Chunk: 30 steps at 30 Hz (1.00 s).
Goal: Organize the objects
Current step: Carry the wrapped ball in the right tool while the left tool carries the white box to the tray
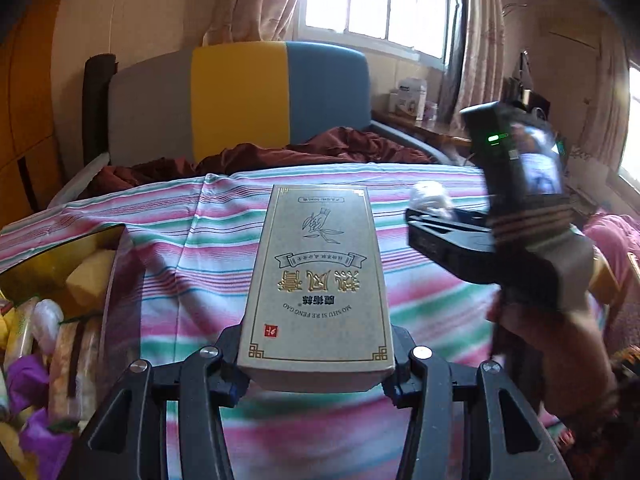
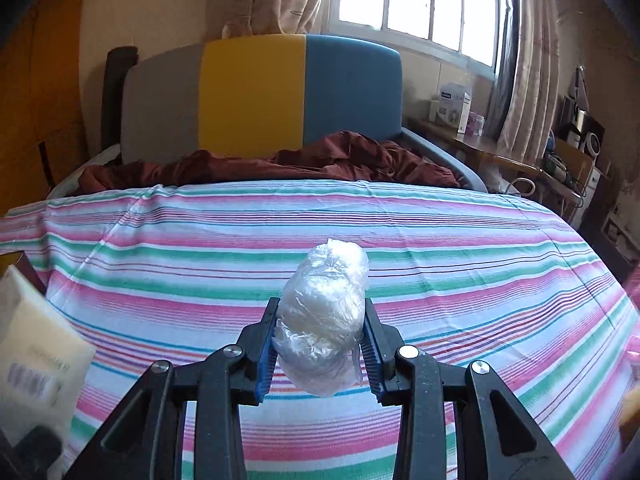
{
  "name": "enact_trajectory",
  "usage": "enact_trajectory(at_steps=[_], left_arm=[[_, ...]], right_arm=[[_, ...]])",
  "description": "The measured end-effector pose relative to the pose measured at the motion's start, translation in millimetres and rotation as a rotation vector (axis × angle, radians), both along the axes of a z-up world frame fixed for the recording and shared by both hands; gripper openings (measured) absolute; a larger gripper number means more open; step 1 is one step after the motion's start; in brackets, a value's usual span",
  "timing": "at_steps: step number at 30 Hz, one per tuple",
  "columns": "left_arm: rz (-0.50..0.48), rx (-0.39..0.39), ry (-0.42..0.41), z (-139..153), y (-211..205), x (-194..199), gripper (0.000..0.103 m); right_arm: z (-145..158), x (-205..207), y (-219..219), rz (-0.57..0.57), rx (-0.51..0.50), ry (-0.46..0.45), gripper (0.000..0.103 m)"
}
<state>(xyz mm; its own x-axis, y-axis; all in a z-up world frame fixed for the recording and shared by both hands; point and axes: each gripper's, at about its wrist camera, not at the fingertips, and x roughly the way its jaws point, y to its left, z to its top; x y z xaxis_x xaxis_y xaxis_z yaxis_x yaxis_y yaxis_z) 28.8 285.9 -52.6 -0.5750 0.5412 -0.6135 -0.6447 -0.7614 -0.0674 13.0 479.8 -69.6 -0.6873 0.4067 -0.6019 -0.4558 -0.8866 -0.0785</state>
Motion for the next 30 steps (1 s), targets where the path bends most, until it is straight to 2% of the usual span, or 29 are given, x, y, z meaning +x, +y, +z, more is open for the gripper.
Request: enact_trajectory(at_steps=[7,16,24,30], left_arm=[[0.007,0.062,-0.018,22.5,-37.0,9.6,0.051],[0.102,0.124,-0.018,43.3,-93.8,-0.4,0.051],[0.185,0.149,-0.042,44.6,-137.1,-12.6,0.051],[0.279,0.146,-0.109,34.5,-184.5,-37.5,0.051]], right_arm=[[0.6,2.6,-11.5,0.033,0.019,-0.017,0.038],[2.1,1.4,-30.8,0.08,0.079,-0.047,0.038],[6.8,7.7,-55.0,0.147,0.101,-0.073,0.038],[13.7,16.4,-86.4,0.229,0.051,-0.074,0.038]])
